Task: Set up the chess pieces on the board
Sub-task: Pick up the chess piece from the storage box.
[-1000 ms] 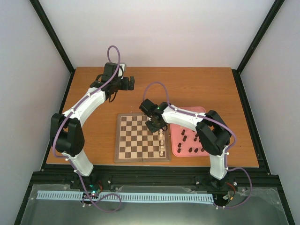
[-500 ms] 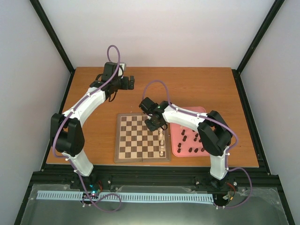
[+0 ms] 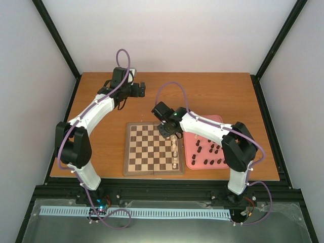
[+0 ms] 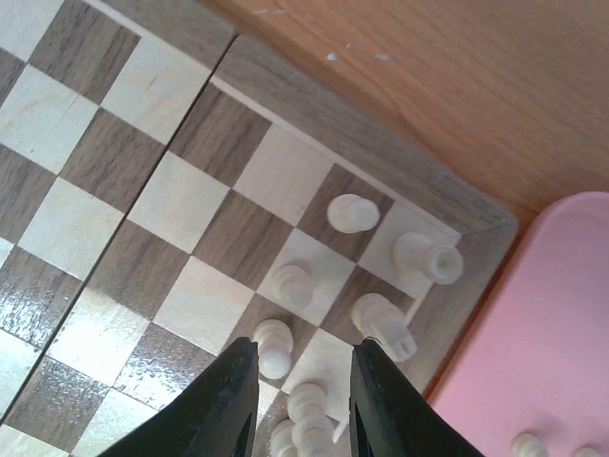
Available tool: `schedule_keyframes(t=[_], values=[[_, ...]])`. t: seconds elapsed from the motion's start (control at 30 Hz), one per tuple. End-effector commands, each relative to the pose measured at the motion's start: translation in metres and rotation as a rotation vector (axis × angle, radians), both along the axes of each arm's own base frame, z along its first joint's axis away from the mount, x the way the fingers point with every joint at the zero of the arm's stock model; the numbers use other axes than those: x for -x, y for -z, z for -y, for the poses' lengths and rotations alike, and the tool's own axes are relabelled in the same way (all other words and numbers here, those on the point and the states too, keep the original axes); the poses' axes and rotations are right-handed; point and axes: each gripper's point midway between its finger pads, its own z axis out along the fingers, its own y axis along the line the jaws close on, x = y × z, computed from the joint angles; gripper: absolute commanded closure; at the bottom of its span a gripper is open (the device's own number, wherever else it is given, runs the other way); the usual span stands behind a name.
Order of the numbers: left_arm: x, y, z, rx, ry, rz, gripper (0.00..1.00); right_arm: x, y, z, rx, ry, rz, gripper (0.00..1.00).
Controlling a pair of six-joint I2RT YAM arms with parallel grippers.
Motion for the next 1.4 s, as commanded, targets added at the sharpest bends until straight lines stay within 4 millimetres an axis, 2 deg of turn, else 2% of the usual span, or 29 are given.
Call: schedule_keyframes(t=[0.0,0.13,0.3,0.47,0.53,0.77,1.37], values=[[-0.006,-0.016,-0.003,0.01,-0.016,0.024,0.0,-0.014,-0.033,0.012,-0.013,0.061,0.122,0.69],[-0.006,-0.015,-0.003,0.011,-0.013,0.023,0.0,-0.017,-0.045,0.026,-0.024,0.098,0.148,0.67],[-0.005,-0.016,-0.004,0.009,-0.015,0.025,0.0,-0.021,-0.042,0.063,0.001,0.19,0.146,0.67],[-0.006,-0.016,-0.003,0.012,-0.013,0.024,0.0,-0.013,-0.023,0.104,0.034,0.269,0.097,0.67],[-0.006,-0.016,-0.003,0.012,-0.013,0.024,0.0,-0.007,-0.014,0.114,0.04,0.284,0.072,0.67],[-0.006,-0.016,-0.002,0.015,-0.011,0.022,0.0,0.01,0.017,0.132,0.061,0.31,-0.001,0.66],[-0.007,-0.013,-0.002,0.011,-0.013,0.018,0.0,-0.005,0.053,0.144,0.045,0.326,-0.071,0.67]])
